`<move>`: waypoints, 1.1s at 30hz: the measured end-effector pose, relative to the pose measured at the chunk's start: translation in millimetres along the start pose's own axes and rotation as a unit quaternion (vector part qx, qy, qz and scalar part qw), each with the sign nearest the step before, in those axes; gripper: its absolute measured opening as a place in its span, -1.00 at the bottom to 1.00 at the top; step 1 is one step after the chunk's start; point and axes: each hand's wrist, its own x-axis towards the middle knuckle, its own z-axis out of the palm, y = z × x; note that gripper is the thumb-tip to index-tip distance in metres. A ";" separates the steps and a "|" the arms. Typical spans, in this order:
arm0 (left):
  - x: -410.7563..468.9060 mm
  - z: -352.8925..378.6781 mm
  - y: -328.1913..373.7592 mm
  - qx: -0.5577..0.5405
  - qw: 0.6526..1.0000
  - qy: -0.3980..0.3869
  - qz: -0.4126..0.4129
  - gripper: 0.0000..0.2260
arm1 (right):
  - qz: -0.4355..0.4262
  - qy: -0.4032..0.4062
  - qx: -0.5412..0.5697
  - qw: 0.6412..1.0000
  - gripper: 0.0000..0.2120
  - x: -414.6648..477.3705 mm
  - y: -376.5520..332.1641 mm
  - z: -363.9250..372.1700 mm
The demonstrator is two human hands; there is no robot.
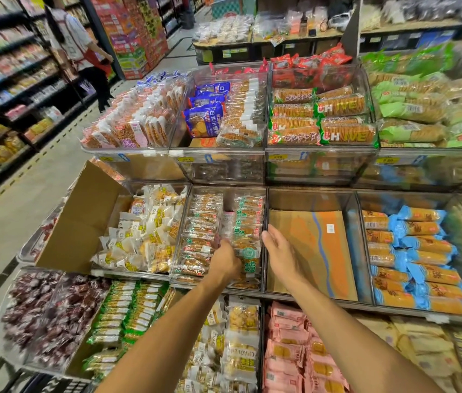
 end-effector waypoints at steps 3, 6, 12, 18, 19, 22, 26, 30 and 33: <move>1.3 2.2 -0.3 0.004 1.000 0.020 0.010 -0.61 | 0.001 -0.006 0.006 1.000 -0.47 0.1 5.7 2.8; -0.8 2.0 -1.4 0.024 0.998 0.040 0.030 -0.58 | 0.001 -0.010 0.014 1.000 -0.48 1.3 10.3 3.4; -2.4 8.3 -7.5 0.028 0.997 0.056 0.045 -0.48 | -0.010 -0.017 0.015 1.000 -0.50 4.1 16.2 0.3; -3.3 11.0 -9.6 0.016 0.995 0.078 0.058 -0.36 | -0.012 -0.018 0.020 1.000 -0.51 7.2 20.7 1.0; -4.8 10.6 -10.3 0.027 0.996 0.069 0.055 -0.37 | -0.013 -0.016 0.022 1.000 -0.51 7.7 21.7 1.3; -4.8 10.7 -12.7 0.058 0.995 0.054 0.056 -0.37 | -0.013 -0.015 0.022 1.000 -0.52 6.7 22.2 1.5; -0.2 13.5 -11.9 0.045 0.995 0.055 0.068 -0.52 | -0.007 -0.015 0.026 1.000 -0.51 6.2 21.0 1.9; -4.1 13.1 -9.2 0.038 0.994 0.069 0.078 -0.32 | 0.000 -0.016 0.021 1.000 -0.53 5.3 19.4 -2.0; -1.7 10.9 -13.6 0.037 0.995 0.051 0.073 0.03 | 0.005 -0.014 0.020 1.000 -0.54 2.7 17.1 -4.2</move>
